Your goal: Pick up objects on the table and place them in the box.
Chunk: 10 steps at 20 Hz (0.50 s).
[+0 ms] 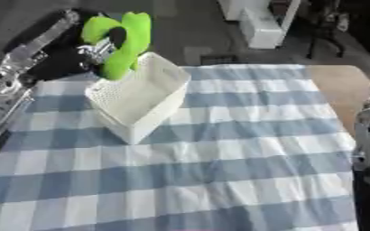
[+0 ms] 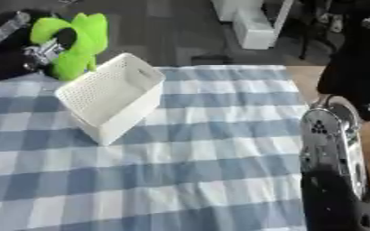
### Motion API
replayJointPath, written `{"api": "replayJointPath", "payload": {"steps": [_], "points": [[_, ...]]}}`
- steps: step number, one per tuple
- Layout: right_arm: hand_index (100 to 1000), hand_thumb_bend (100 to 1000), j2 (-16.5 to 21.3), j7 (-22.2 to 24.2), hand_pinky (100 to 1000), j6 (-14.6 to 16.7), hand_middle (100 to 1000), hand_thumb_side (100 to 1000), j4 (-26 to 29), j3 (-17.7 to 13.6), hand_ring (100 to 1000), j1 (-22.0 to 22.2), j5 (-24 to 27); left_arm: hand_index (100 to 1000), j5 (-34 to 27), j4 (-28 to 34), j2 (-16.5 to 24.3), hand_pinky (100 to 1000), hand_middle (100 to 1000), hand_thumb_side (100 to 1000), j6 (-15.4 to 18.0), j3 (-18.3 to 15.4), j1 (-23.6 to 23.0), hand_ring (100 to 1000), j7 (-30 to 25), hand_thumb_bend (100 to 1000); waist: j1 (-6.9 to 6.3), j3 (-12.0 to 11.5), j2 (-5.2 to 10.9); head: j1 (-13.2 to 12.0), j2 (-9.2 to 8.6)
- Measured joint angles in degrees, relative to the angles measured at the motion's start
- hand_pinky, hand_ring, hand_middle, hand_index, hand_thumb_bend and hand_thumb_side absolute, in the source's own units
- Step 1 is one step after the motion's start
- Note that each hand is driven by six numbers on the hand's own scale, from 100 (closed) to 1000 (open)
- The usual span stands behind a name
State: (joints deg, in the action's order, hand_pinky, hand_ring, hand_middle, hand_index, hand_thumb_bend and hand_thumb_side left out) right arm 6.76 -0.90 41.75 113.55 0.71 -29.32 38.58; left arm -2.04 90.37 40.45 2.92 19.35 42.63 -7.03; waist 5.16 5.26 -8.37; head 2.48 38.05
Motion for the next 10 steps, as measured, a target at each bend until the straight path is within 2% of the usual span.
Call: {"api": "replayJointPath", "payload": {"steps": [3,4,5,10], "points": [[724,100,-0.1,0.2,370,-0.2,587,970,0.0,0.3,478,-0.3,0.3,326,5.2,-4.5,-0.1,100,100,651,3.1,1.5,0.8,100,-0.3,100,-0.13,0.6,-0.15,-0.6,0.07],[723,100,-0.1,0.3,371,-0.3,587,967,0.0,0.3,478,-0.5,0.4,321,7.2,-6.2,-0.2,100,100,584,4.2,1.7,0.9,100,-0.2,100,-0.2,0.8,-0.29,-0.9,0.15],[723,100,-0.2,0.3,371,-0.4,587,970,0.0,0.3,478,-0.5,0.5,319,9.2,-8.0,-0.4,100,100,652,5.2,1.9,0.9,100,-0.1,100,-0.25,1.0,-0.37,-1.2,0.41],[724,100,-1.0,0.6,372,-0.7,587,971,0.0,0.5,477,-1.0,0.9,285,19.8,-16.4,-1.1,100,100,652,11.4,2.2,0.9,100,1.6,100,-0.3,1.8,-0.78,-2.2,0.56]]}}
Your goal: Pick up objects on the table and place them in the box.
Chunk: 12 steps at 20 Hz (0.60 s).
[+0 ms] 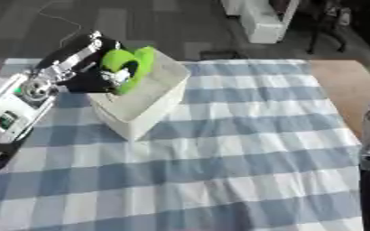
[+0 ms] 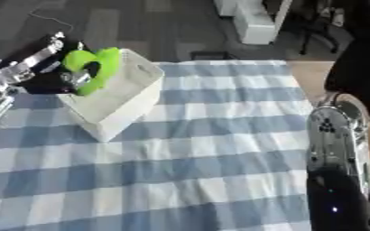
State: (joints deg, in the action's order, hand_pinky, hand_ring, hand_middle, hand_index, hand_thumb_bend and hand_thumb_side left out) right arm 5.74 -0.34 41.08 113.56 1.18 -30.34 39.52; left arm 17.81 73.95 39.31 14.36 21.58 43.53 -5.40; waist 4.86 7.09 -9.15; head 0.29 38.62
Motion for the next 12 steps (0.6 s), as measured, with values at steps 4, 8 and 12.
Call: {"api": "replayJointPath", "payload": {"steps": [4,8,12], "points": [[726,100,-0.6,0.0,371,-0.1,588,971,0.0,0.2,478,-0.3,0.4,322,11.0,-5.2,-0.5,100,100,679,5.3,-0.2,0.0,100,3.0,100,0.0,0.2,-0.24,-0.3,0.01],[724,100,-0.6,0.2,372,-0.4,587,971,0.0,0.2,478,-0.4,0.5,594,20.0,-8.7,-1.1,100,453,848,9.2,-0.7,0.0,417,6.8,106,0.01,0.4,-0.27,-0.4,0.03],[724,100,-0.6,0.2,372,-0.4,587,972,0.0,0.2,478,-0.5,0.8,674,25.8,-10.7,-1.7,100,660,868,11.3,-1.1,0.4,641,9.9,221,0.01,0.5,-0.27,-0.4,0.11]]}}
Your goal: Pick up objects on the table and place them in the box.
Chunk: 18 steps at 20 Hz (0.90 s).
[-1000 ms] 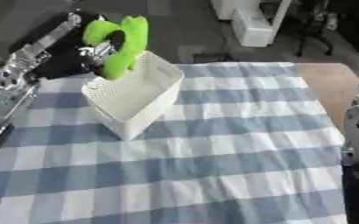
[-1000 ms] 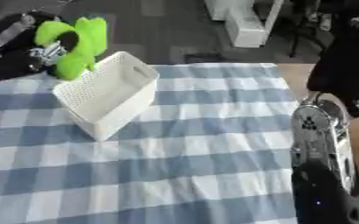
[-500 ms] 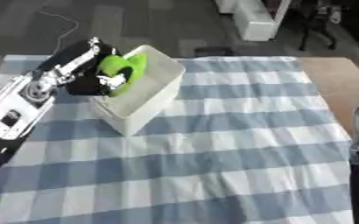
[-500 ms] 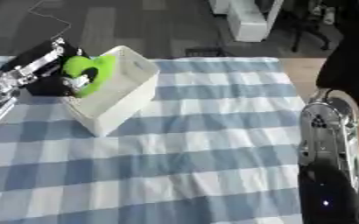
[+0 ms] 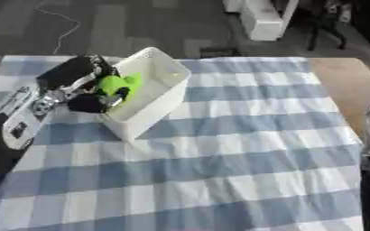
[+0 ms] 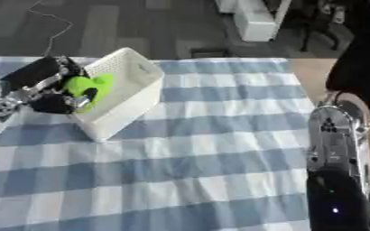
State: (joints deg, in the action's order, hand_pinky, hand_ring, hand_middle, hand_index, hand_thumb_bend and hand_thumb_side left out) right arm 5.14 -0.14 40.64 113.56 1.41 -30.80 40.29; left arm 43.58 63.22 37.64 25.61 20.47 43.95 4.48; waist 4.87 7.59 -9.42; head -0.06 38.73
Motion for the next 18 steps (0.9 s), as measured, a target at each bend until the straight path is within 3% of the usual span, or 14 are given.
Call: {"api": "replayJointPath", "payload": {"steps": [10,14,18], "points": [[724,100,0.0,0.3,372,-0.1,587,971,0.0,0.3,478,0.0,0.1,774,2.0,-1.2,-0.7,100,819,859,1.8,-0.2,0.2,834,4.5,379,-0.01,0.0,0.0,0.0,0.0],[724,100,0.0,0.3,371,-0.1,587,971,0.0,0.3,478,0.0,0.2,797,2.3,-1.1,-0.7,100,863,894,2.1,-0.2,0.4,895,5.5,387,-0.01,-0.1,0.0,0.0,0.0],[724,100,0.0,0.3,371,-0.1,587,971,0.0,0.3,478,0.0,0.2,823,2.0,-0.1,-0.7,100,874,913,2.1,-0.3,0.6,901,6.3,377,-0.05,-0.4,0.01,0.0,0.0]]}}
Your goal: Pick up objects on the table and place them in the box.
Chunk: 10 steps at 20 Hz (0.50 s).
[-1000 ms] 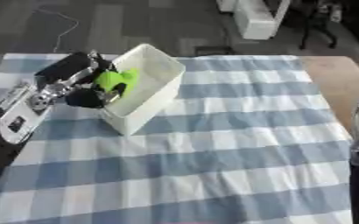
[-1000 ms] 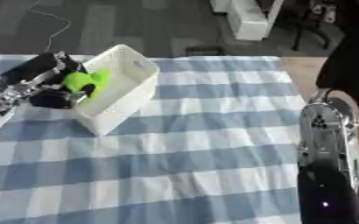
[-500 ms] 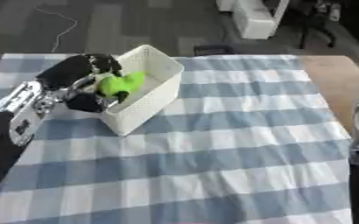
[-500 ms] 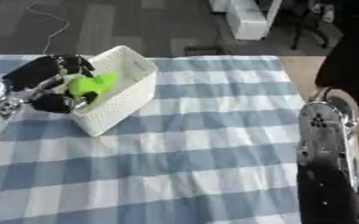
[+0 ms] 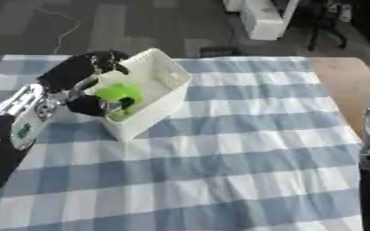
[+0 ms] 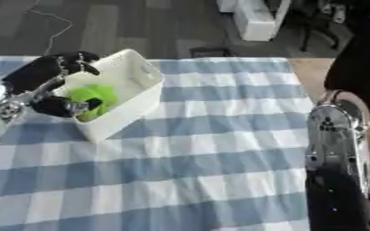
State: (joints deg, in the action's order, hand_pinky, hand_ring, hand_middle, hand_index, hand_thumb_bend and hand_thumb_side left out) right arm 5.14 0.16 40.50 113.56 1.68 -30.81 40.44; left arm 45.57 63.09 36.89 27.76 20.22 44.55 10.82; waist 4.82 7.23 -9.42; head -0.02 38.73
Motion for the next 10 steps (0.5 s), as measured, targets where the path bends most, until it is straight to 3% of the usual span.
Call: {"api": "replayJointPath", "payload": {"steps": [4,6,7,8,10], "points": [[724,100,0.1,0.0,371,0.0,587,971,0.0,0.0,478,0.0,0.0,874,-8.4,5.2,-0.2,100,855,869,-1.9,-1.0,0.0,872,1.8,397,-0.15,-0.6,0.0,0.2,-0.01],[723,100,0.1,0.0,368,0.0,589,970,0.0,-0.1,478,0.0,-0.1,890,-16.7,11.6,-0.1,100,848,849,-3.9,-1.8,-1.2,861,2.5,378,-0.21,-1.3,0.02,0.9,-0.02],[723,100,0.3,0.0,366,0.0,589,969,0.0,-0.1,479,0.1,-0.2,891,-21.3,15.3,0.1,100,846,898,-5.0,-2.4,-2.4,857,2.5,413,-0.25,-1.7,0.05,1.4,-0.02],[723,100,0.6,0.0,365,0.0,590,969,0.0,-0.2,479,0.1,-0.3,891,-25.7,19.4,0.3,111,838,840,-6.0,-3.0,-3.9,850,2.5,364,-0.28,-2.2,0.15,1.8,-0.02],[720,100,1.3,0.0,364,0.0,589,968,0.0,-0.3,479,0.8,-0.6,890,-33.2,27.5,0.7,147,818,845,-7.5,-4.9,-7.7,829,2.1,338,-0.27,-3.2,0.7,2.6,-0.04]]}}
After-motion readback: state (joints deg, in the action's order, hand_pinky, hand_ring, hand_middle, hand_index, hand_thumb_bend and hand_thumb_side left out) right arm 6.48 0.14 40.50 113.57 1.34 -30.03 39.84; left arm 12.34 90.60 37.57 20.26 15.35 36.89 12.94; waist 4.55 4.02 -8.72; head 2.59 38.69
